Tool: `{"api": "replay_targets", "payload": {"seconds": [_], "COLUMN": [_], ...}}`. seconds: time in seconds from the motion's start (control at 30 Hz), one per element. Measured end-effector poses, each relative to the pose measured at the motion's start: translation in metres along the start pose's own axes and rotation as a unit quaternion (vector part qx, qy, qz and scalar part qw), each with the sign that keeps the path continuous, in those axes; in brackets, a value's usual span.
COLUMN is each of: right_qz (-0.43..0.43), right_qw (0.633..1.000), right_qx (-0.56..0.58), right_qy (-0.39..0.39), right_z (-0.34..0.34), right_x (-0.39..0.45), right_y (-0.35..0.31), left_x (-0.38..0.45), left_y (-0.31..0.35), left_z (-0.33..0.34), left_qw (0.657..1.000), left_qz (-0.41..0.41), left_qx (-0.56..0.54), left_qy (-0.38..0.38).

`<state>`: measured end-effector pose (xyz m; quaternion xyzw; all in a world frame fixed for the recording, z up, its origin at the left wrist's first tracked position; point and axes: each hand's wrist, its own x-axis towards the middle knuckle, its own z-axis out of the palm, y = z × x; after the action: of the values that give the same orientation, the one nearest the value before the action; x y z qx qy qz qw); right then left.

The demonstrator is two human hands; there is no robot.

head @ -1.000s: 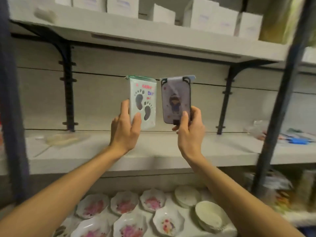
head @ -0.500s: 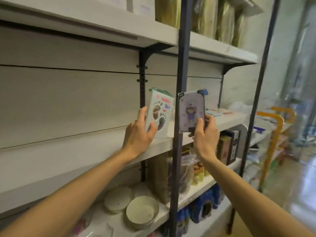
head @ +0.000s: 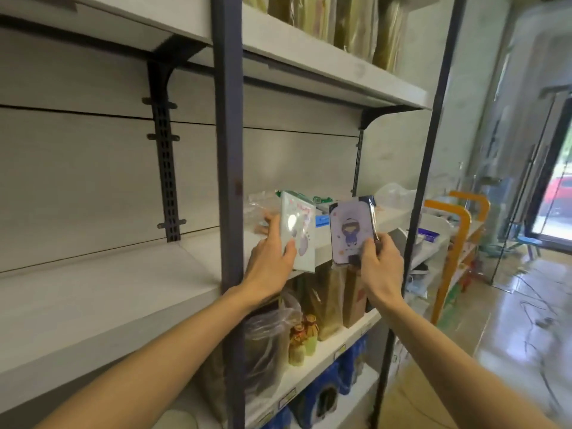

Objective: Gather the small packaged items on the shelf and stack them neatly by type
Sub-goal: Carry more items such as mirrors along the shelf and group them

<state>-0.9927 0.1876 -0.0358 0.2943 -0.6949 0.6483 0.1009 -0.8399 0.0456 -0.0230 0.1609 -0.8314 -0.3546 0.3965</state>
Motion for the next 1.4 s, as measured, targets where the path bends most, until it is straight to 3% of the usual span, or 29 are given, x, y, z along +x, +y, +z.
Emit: {"api": "replay_targets", "payload": {"seconds": [0.53,0.83,1.1,1.33,1.4], "right_qz": [0.049,0.068,0.075,0.075,0.077], "right_qw": [0.994,0.988,0.982,0.971,0.967], "right_qx": [0.001,0.029,0.078,0.099,0.118], "right_qy": [-0.100,-0.136,-0.154,-0.203,-0.214], "right_z": [-0.021,-0.022,0.009,0.053,0.067], "right_x": [0.203,0.304,0.375,0.447,0.459], "right_y": [0.124,0.185,0.232,0.239,0.237], "left_x": [0.190,0.280,0.360,0.414,0.422], "left_y": [-0.036,-0.057,-0.096,-0.127,-0.133], "left_z": [0.124,0.183,0.241,0.266,0.263], "left_qw": [0.965,0.957,0.956,0.951,0.931], "left_qz": [-0.224,-0.249,-0.259,-0.229,-0.208], "left_qx": [-0.005,0.077,0.073,0.192,0.296], "left_qy": [0.134,0.126,0.119,0.078,0.051]}}
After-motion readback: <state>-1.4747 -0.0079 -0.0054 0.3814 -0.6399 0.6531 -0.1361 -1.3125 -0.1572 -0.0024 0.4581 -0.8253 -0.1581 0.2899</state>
